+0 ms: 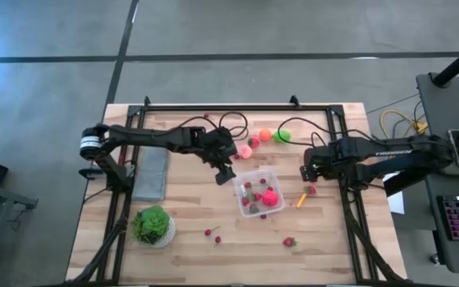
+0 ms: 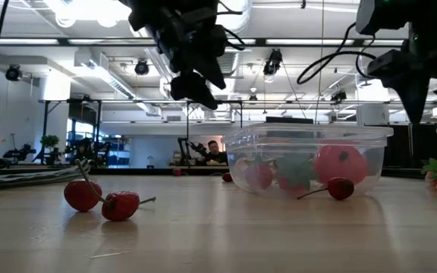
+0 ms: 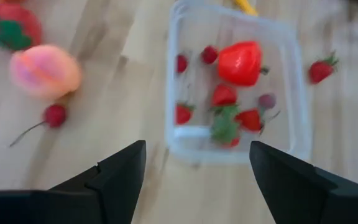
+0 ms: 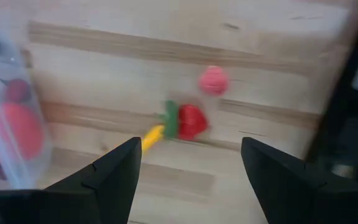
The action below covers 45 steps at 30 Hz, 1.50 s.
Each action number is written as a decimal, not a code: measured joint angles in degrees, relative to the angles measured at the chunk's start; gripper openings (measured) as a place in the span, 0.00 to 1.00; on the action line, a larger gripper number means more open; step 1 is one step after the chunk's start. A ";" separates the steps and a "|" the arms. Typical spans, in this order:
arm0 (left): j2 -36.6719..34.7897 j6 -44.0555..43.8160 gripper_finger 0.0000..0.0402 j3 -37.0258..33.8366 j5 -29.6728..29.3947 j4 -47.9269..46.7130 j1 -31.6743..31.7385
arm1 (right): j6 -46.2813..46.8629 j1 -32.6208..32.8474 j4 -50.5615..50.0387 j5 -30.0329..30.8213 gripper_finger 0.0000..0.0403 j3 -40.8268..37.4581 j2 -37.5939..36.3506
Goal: Pick and placing Produce into tupperware
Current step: Put the bottom peach into the transparent bin
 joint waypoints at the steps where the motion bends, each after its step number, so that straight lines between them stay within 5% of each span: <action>1: -0.41 0.80 0.68 0.00 -0.15 -0.75 0.32 | 1.47 0.48 1.46 0.06 0.67 -0.61 0.30; 15: -5.43 11.48 0.68 0.02 -9.05 -5.46 2.19 | 8.06 1.79 4.83 0.16 0.66 -5.74 10.24; 27: -5.54 12.16 0.68 -0.85 -9.55 -4.99 3.18 | 5.04 1.47 9.72 2.34 0.62 -6.37 18.41; 45: -5.56 11.54 0.68 -0.87 -9.49 -4.66 3.37 | 4.39 -0.46 19.75 4.36 0.52 -11.13 16.78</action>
